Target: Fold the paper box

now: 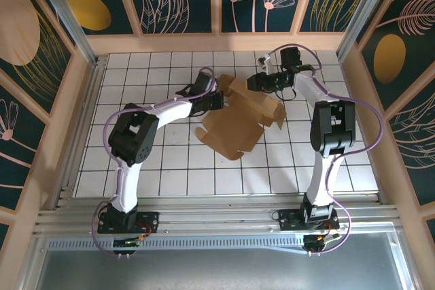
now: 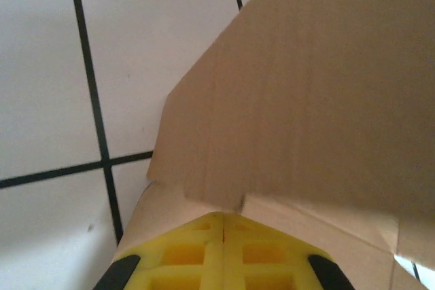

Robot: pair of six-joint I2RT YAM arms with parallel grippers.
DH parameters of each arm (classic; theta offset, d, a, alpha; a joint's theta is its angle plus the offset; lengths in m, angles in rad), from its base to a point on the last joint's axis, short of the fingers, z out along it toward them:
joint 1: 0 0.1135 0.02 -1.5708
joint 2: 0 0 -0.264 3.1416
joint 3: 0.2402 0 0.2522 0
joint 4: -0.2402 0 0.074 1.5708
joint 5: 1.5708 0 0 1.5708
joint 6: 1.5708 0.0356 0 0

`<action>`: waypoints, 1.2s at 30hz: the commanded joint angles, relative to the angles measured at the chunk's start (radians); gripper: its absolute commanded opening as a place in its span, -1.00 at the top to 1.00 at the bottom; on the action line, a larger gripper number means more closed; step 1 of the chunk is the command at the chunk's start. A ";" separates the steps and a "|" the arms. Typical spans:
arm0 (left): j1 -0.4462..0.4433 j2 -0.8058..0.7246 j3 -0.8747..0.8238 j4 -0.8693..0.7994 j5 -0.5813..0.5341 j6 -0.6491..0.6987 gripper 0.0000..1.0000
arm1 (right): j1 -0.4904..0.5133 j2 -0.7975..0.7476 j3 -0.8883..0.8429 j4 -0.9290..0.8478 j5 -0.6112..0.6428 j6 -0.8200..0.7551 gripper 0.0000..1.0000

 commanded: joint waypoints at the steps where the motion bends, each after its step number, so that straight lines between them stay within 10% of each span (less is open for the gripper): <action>1: 0.006 0.061 0.016 -0.034 -0.006 -0.055 1.00 | 0.008 0.018 -0.015 -0.012 0.054 0.014 0.10; 17: 0.005 0.081 -0.140 0.123 -0.132 -0.027 0.83 | 0.009 0.019 -0.017 -0.018 0.051 0.015 0.10; 26: 0.005 -0.197 -0.308 0.325 -0.001 0.045 0.28 | 0.011 0.021 -0.021 -0.020 0.056 0.012 0.11; 36: 0.005 -0.243 -0.189 0.160 -0.109 0.277 0.14 | 0.012 0.023 -0.017 -0.019 0.055 0.018 0.11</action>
